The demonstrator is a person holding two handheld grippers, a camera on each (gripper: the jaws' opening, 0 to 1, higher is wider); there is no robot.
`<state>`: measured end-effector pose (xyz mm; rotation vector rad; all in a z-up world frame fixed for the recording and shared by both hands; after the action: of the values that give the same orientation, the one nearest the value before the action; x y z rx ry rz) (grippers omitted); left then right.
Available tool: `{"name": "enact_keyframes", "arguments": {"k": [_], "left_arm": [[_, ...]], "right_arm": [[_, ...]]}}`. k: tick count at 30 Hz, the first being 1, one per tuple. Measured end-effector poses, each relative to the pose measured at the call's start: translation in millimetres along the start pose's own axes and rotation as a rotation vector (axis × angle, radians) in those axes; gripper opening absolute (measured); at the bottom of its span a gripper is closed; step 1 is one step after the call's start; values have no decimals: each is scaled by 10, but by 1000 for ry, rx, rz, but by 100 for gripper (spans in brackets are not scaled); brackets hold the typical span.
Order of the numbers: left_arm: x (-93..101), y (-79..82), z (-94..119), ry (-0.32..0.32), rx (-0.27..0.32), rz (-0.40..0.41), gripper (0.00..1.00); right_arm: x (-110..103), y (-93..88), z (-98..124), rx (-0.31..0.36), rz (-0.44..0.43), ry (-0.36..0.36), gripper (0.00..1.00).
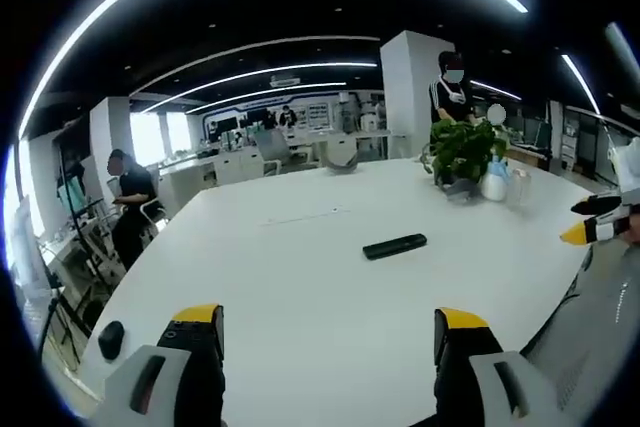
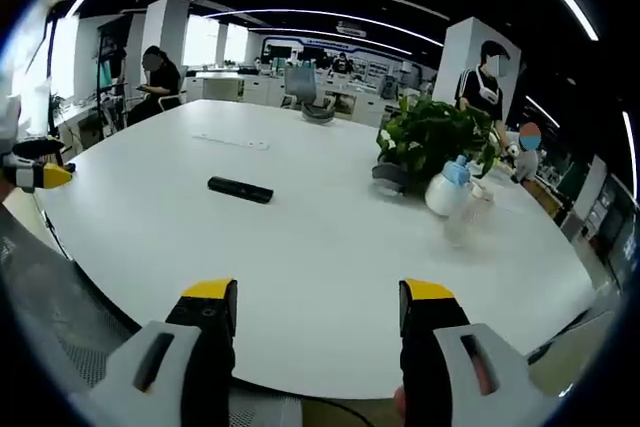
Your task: Press the specified remote control buttons in sequence, fully releasing each button before pressing the next.
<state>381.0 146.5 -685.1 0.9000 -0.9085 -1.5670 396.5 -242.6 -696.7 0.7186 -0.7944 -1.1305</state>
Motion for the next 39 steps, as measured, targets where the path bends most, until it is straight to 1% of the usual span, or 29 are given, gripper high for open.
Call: {"name": "enact_keyframes", "arguments": {"k": [8, 22, 25, 29, 32, 39], "left_arm": [[-21, -8, -1, 2, -9, 4, 90], [-42, -25, -2, 16, -15, 5, 89], [-44, -29, -4, 18, -19, 4, 89], [-37, -38, -7, 22, -28, -4, 89], [-29, -51, -15, 23, -42, -11, 89], [-9, -67, -28, 9, -57, 1, 89]], "right_arm": [[-22, -10, -9, -11, 3, 13, 69], [-49, -25, -20, -24, 23, 24, 66], [-30, -4, -5, -5, 12, 16, 64], [-22, -15, -10, -7, -3, 20, 64], [-8, -6, -9, 5, -5, 15, 64], [-2, -23, -18, -7, -14, 18, 63]]}}
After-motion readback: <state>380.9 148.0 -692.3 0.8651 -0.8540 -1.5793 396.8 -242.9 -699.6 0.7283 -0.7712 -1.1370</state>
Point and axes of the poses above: the point that each gripper's makers call its tool centre point, and the gripper's own axes: z roughly backward along the fingers, x roughly to its right, y roughly out of its top, the point moved 5 cm from there along z, roughly backward along the fingers
